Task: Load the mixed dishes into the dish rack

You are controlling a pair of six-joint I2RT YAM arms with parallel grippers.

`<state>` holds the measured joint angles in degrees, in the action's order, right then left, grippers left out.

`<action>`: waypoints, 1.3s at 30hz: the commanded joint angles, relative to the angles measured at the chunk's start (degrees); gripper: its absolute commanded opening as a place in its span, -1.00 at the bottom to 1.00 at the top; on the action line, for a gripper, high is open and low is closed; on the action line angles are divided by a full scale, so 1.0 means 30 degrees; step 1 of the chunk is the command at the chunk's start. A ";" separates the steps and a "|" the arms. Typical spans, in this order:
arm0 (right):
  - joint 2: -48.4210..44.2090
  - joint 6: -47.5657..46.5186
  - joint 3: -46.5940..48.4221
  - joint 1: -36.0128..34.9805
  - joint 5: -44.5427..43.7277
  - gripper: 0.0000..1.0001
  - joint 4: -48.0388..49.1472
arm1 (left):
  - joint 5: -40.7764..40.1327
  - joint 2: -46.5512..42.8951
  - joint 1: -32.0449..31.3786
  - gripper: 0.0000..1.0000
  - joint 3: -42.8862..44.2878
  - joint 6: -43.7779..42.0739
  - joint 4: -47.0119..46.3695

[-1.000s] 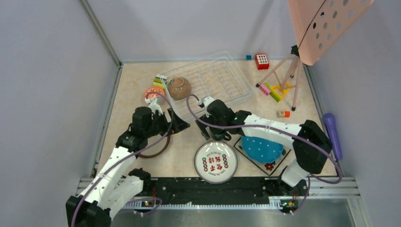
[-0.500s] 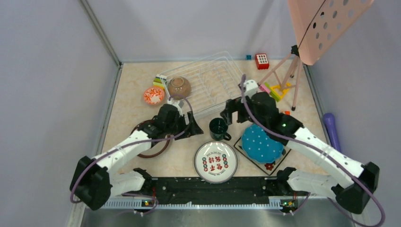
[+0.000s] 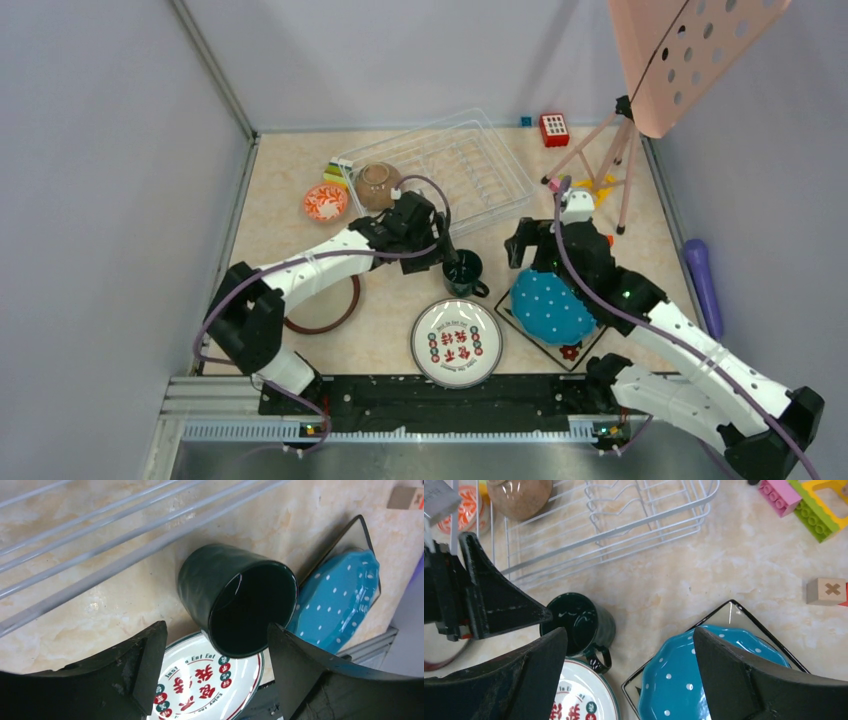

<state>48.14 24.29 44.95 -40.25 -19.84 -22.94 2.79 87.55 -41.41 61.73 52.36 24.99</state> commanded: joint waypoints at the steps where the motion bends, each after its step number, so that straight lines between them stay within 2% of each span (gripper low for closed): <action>1: -0.1593 0.1105 -0.0475 0.0173 -0.1894 0.87 0.0717 | -0.2127 0.1153 -0.0681 0.53 0.1803 0.0945 0.2171; 10: -0.2360 0.1320 -0.0598 0.0174 -0.1547 0.86 0.0176 | -0.3272 0.1992 -0.1117 0.13 0.1408 0.1494 0.1922; 13: -0.2478 0.1200 -0.0833 0.0174 -0.0664 0.86 0.0467 | -0.3072 0.2126 -0.1109 -0.32 0.1068 0.1532 0.1390; 15: -0.2460 0.0987 -0.0889 0.0174 0.0648 0.87 0.0756 | -0.2988 0.2068 -0.1109 -0.82 0.1000 0.1407 0.1226; 16: -0.2432 0.0922 -0.0891 0.0174 0.1186 0.88 0.0874 | -0.2951 0.1940 -0.1084 -1.00 0.0979 0.1230 0.1169; 21: -0.2709 0.1258 -0.0920 0.0189 0.2649 0.91 0.1169 | -0.2977 -0.0289 -0.0965 -1.00 0.0658 -0.0672 0.0204; 23: -0.2814 0.1647 -0.0824 0.0218 0.3372 0.95 0.1242 | -0.1929 -0.1508 -0.0823 -1.00 0.0299 -0.1689 -0.0824; 25: -0.2772 0.2273 -0.0685 0.0351 0.4258 0.98 0.1331 | 0.0239 -0.2738 -0.0541 -1.00 -0.0206 -0.2703 -0.1992; 27: -0.2663 0.3519 -0.0573 0.0596 0.4898 0.98 0.1210 | 0.1484 -0.3999 -0.0241 -1.00 -0.0787 -0.3368 -0.2836; 30: -0.2754 0.5730 -0.1122 0.1313 0.7364 0.98 0.2451 | 0.3226 -0.5798 0.0258 -1.00 -0.1885 -0.4272 -0.4295; 33: -0.2951 0.8318 -0.2552 0.2631 1.1154 0.98 0.5772 | 0.5073 -0.7440 0.1297 -1.00 -0.3049 -0.4316 -0.5562; 36: -0.2852 1.1940 -0.4858 0.3550 1.4678 0.98 1.1489 | 0.8571 -0.8578 0.3229 -1.00 -0.4436 -0.3241 -0.7921; 39: -0.1961 1.4818 -0.6371 0.3631 1.6391 0.98 1.6562 | 1.0161 -0.9362 0.3844 -1.00 -0.5044 -0.2796 -0.9727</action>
<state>40.16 53.25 30.20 -30.22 15.55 1.45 21.10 62.85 -32.47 48.27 41.65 10.48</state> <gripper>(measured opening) 0.987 0.038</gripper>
